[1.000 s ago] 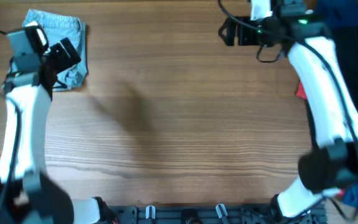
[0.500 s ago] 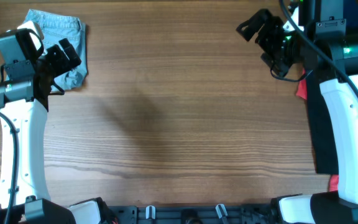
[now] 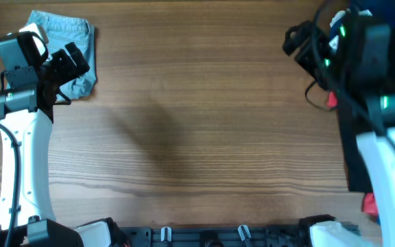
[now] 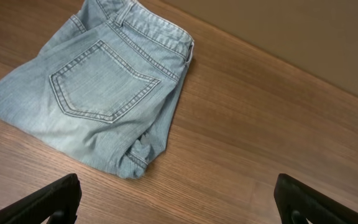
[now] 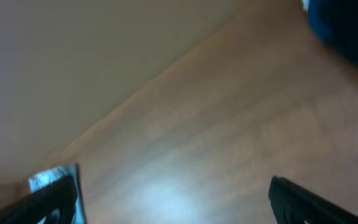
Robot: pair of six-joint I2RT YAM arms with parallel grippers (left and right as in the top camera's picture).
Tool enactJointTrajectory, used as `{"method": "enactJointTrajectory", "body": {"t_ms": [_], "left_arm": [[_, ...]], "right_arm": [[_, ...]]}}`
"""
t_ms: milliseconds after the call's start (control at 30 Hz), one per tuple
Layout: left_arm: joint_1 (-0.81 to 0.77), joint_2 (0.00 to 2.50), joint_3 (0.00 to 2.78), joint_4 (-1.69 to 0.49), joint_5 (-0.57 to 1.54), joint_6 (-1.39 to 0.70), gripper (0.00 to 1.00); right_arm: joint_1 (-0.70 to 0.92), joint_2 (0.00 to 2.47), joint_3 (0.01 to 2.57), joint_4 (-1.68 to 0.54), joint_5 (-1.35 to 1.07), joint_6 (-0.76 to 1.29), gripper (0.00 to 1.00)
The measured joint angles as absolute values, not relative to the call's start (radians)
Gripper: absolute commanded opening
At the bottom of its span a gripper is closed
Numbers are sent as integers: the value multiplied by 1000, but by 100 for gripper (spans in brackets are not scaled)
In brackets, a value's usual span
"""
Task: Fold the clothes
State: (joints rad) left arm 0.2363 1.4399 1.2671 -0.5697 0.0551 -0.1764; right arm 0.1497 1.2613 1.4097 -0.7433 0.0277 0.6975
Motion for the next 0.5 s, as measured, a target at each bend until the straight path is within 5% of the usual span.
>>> {"method": "enactJointTrajectory", "body": {"t_ms": [233,500], "left_arm": [[236,1440,1267,-569,59,-176,100],[236,1440,1267,-569,59,-176,100]], "right_arm": [[150,845,612,-152,44,635,99],[150,427,163,-73,74,834,100]]}}
